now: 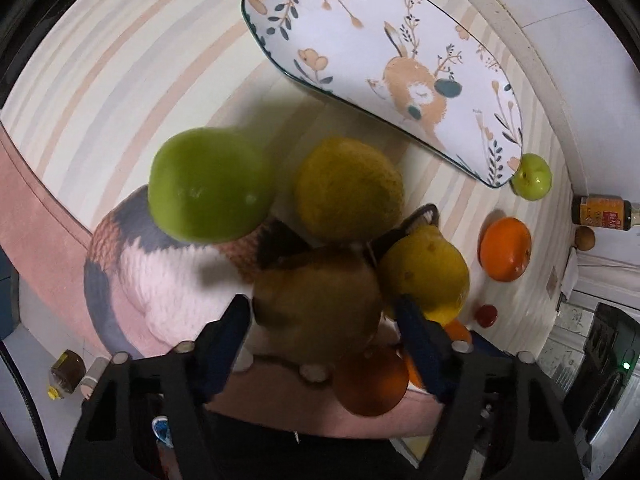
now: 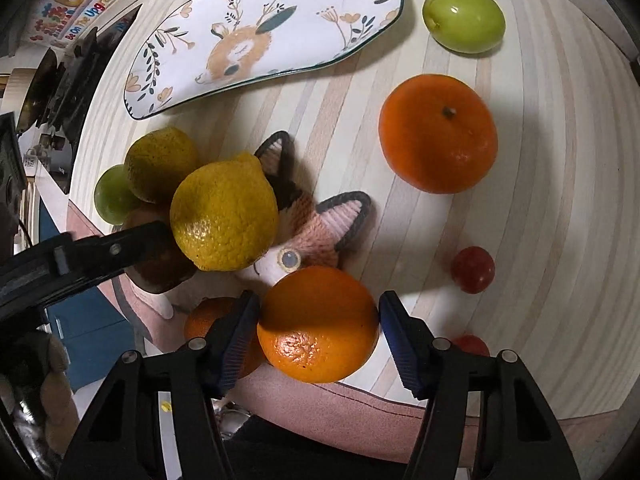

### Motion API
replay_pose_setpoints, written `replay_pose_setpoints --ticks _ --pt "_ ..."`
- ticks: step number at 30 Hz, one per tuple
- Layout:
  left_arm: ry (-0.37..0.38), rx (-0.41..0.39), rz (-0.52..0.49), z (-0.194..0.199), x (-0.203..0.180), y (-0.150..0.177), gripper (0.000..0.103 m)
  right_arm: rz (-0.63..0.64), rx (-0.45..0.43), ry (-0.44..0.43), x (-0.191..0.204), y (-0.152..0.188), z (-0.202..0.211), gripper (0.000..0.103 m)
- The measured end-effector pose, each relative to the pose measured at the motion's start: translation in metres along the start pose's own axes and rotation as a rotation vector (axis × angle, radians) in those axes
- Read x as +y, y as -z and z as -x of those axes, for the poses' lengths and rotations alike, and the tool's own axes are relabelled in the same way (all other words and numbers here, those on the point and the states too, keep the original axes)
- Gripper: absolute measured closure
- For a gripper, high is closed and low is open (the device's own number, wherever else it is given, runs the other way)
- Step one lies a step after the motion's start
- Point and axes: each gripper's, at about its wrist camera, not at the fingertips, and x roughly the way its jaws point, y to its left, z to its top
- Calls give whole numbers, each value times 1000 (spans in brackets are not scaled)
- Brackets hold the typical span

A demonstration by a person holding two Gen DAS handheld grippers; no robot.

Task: Organize fruits
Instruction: 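Grasp the brown round fruit with the left tool while the right tool grasps an orange, then carry both fruits onto the white floral plate and open both tools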

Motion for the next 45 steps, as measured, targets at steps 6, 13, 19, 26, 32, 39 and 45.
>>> replay_pose_setpoints --ticks 6,13,19,26,32,39,45 --pt "-34 -56 -25 2 4 7 39 3 54 -36 -9 1 -2 38" --pt "-93 -74 -81 3 11 17 38 3 91 -51 -10 -4 -5 36" --pt "-140 -82 -139 -5 -3 14 38 34 130 -28 -1 -4 -12 29" --pt "-134 -74 -119 -16 4 10 39 39 118 -19 6 1 -16 31" --pt "-141 -104 -131 -8 0 13 40 43 90 -12 7 10 -11 35" --pt "-95 -207 -152 53 -6 15 40 7 29 -45 -4 13 23 36" --pt "-53 -261 -200 89 -35 -24 40 20 -106 -93 3 -34 74 36"
